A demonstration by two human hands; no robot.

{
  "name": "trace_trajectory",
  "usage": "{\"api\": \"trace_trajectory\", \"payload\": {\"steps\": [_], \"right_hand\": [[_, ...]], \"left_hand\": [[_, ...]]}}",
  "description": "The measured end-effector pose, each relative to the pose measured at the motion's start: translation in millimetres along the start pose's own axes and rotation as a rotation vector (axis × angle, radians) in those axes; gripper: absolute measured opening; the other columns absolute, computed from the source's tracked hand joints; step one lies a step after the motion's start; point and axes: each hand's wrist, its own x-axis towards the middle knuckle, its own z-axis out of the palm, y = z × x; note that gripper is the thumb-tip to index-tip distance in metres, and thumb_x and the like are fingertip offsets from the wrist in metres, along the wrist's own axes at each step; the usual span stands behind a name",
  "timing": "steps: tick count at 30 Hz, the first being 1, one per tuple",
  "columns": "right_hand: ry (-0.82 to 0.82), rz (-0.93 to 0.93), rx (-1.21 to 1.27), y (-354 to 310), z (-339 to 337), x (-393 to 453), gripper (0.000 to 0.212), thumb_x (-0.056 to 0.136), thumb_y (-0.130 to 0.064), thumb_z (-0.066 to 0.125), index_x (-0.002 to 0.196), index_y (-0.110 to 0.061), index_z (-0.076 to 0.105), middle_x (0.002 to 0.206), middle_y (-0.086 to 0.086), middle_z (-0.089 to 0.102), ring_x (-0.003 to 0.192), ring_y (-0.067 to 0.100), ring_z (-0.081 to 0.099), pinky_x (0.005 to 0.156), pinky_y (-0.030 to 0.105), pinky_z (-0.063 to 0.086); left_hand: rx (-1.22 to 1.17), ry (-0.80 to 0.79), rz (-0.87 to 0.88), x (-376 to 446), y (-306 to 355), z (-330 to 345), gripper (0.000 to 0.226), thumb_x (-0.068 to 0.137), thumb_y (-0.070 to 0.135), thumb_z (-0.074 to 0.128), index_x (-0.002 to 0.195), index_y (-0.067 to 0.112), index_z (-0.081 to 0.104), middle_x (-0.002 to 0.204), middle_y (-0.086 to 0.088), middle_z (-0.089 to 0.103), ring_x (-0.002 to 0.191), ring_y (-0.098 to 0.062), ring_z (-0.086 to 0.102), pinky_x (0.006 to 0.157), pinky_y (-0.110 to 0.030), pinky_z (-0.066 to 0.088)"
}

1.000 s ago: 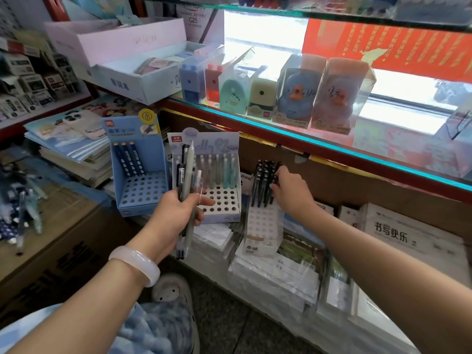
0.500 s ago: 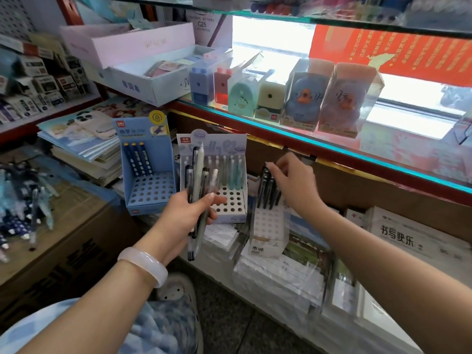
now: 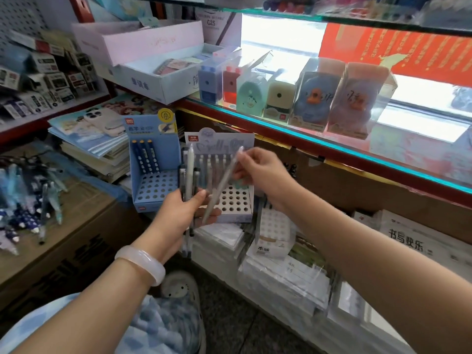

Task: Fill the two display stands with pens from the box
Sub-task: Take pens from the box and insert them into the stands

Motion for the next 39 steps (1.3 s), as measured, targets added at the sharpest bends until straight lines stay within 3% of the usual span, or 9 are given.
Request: {"api": "trace_trajectory", "payload": {"steps": [2, 5, 10, 16, 21, 28, 34, 39], "right_hand": [[0.123, -0.069, -0.030, -7.7, -8.1, 12.0, 0.010, 0.096, -0.016, 0.047, 0.096, -0.008, 0.054, 0.085, 0.007, 0.063, 0.068, 0.010, 0.064, 0.061, 0.018, 0.055], [0.266, -0.194, -0.289, -7.1, -14.6, 35.7, 0.003, 0.096, -0.016, 0.050, 0.095, -0.014, 0.052, 0.088, 0.005, 0.065, 0.071, 0.009, 0.066, 0.063, 0.019, 0.056], [0.282, -0.230, -0.607, 10.4, -6.7, 60.9, 0.003, 0.096, -0.016, 0.051, 0.099, -0.016, 0.050, 0.098, -0.002, 0.060, 0.090, 0.012, 0.062, 0.077, 0.026, 0.054], [0.239, -0.220, -0.804, 33.8, 10.4, 70.1, 0.013, 0.097, -0.019, 0.048, 0.107, -0.012, 0.052, 0.104, 0.005, 0.063, 0.092, 0.018, 0.062, 0.074, 0.029, 0.051], [0.207, -0.184, -0.844, 48.2, 14.8, 79.3, 0.021, 0.098, -0.022, 0.045, 0.116, -0.012, 0.049, 0.106, 0.006, 0.062, 0.092, 0.019, 0.063, 0.078, 0.034, 0.054], [0.204, -0.120, -0.935, 60.5, 20.9, 89.0, 0.011, 0.096, -0.014, 0.048, 0.101, -0.011, 0.058, 0.101, 0.008, 0.065, 0.090, 0.024, 0.063, 0.080, 0.038, 0.054], [0.246, -0.107, -1.057, 66.0, 27.1, 94.5, 0.016, 0.096, -0.010, 0.048, 0.100, -0.009, 0.063, 0.102, 0.010, 0.065, 0.091, 0.026, 0.063, 0.077, 0.034, 0.050], [0.210, -0.004, -1.197, 70.4, 26.1, 91.6, 0.017, 0.093, -0.002, 0.048, 0.099, -0.003, 0.064, 0.102, 0.014, 0.065, 0.090, 0.029, 0.064, 0.076, 0.036, 0.053]], "left_hand": [[0.005, 0.096, -0.003, 4.2, 0.0, -11.3, 0.012, 0.097, 0.011, 0.045, 0.101, 0.003, 0.052, 0.084, -0.018, 0.065, 0.059, -0.020, 0.068, 0.053, -0.029, 0.058], [0.061, 0.209, 0.018, 10.8, -1.5, -26.4, 0.009, 0.097, 0.013, 0.045, 0.095, 0.007, 0.052, 0.073, -0.012, 0.062, 0.041, -0.010, 0.060, 0.043, -0.023, 0.052], [0.074, 0.275, 0.050, 18.3, -4.9, -37.8, 0.012, 0.095, 0.016, 0.049, 0.102, 0.007, 0.055, 0.069, -0.004, 0.055, 0.037, -0.004, 0.040, 0.036, -0.016, 0.034], [0.127, 0.245, 0.059, 19.7, -7.6, -38.3, 0.009, 0.095, 0.016, 0.049, 0.096, 0.020, 0.058, 0.074, 0.000, 0.057, 0.054, -0.008, 0.045, 0.050, -0.017, 0.040], [0.120, 0.214, 0.036, 20.6, -8.9, -39.8, 0.015, 0.096, 0.014, 0.047, 0.104, 0.019, 0.058, 0.077, 0.000, 0.058, 0.057, -0.009, 0.046, 0.056, -0.020, 0.041], [0.124, 0.196, 0.035, 24.8, -10.6, -41.7, 0.019, 0.095, 0.009, 0.046, 0.099, 0.021, 0.060, 0.077, 0.000, 0.061, 0.055, -0.008, 0.046, 0.054, -0.019, 0.039], [0.112, 0.104, 0.031, 21.8, -9.7, -41.6, 0.018, 0.093, 0.004, 0.047, 0.104, 0.016, 0.057, 0.079, -0.004, 0.065, 0.058, -0.009, 0.056, 0.053, -0.016, 0.050], [0.127, 0.057, 0.043, 14.9, -6.7, -44.9, 0.012, 0.094, 0.008, 0.049, 0.095, 0.017, 0.057, 0.082, -0.006, 0.069, 0.051, -0.005, 0.060, 0.050, -0.018, 0.050]]}}
